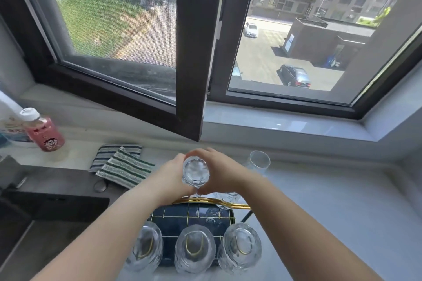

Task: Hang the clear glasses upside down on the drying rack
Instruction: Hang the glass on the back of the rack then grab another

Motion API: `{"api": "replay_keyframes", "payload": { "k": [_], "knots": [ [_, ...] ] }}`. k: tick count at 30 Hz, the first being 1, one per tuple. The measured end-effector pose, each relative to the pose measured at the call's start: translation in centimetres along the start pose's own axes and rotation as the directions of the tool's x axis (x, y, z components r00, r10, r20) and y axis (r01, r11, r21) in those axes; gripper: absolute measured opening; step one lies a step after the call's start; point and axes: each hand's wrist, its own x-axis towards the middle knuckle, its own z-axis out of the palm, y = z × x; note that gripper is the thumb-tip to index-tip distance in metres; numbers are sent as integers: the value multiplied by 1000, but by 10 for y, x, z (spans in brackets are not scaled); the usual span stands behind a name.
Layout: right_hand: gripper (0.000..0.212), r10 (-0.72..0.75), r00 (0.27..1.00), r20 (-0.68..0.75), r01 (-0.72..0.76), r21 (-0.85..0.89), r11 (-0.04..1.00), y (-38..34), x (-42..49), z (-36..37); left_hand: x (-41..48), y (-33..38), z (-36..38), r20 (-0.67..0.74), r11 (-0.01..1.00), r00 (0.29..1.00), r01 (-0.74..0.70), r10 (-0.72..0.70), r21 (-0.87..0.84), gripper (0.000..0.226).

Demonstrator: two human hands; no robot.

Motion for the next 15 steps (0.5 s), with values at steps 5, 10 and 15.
{"api": "replay_keyframes", "payload": {
  "k": [5, 10, 15],
  "knots": [
    [85, 10, 997, 72, -7, -55, 998, 9, 12, 6, 14, 1, 8, 58, 992, 992, 104, -109, 77, 63],
    [85, -2, 995, 102, 12, -98, 995, 15, 18, 13, 18, 0, 12, 89, 988, 987, 128, -135, 84, 68],
    [85, -16, 994, 108, 24, -72, 997, 16, 20, 16, 16, 0, 12, 87, 986, 985, 142, -150, 87, 70]
  ]
}}
